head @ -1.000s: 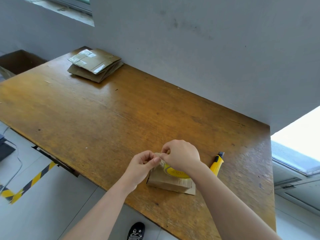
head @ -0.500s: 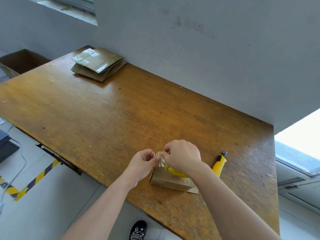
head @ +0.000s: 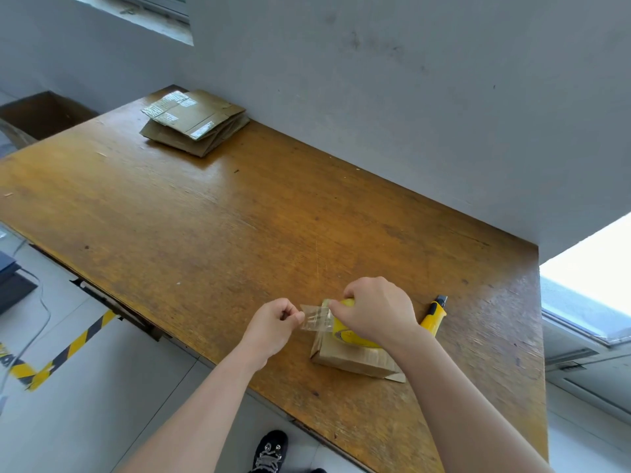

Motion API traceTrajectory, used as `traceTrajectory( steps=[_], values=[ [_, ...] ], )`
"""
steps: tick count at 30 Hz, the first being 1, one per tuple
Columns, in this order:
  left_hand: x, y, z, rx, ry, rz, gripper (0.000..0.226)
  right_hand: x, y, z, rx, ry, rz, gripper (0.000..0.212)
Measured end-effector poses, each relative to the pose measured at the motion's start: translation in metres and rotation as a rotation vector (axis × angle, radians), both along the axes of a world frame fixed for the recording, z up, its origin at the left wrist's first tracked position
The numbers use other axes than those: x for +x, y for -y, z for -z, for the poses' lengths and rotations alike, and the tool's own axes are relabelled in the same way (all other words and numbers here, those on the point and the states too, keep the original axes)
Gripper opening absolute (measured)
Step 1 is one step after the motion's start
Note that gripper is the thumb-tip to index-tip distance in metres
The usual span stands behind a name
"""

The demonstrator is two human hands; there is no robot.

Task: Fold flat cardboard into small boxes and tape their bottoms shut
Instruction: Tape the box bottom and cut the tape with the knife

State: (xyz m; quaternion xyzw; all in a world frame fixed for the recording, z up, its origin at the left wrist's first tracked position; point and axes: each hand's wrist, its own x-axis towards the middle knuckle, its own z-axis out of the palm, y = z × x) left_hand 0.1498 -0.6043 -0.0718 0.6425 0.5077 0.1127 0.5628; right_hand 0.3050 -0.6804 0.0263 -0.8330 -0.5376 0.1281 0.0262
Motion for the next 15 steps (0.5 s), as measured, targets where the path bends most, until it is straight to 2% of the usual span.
traceTrajectory(
  steps=[4, 8, 15],
  values=[
    [0.006, -0.001, 0.000, -0.092, 0.006, 0.050, 0.026, 0.009, 0.003, 0.001, 0.017, 0.003, 0.038, 0.036],
    [0.015, 0.006, 0.004, -0.111, 0.002, 0.059, 0.028, 0.012, 0.006, 0.006, 0.038, -0.040, 0.079, 0.028],
    [0.025, 0.017, 0.010, -0.053, -0.055, 0.090, 0.025, 0.011, 0.002, 0.009, 0.038, -0.048, 0.084, 0.025]
  ],
)
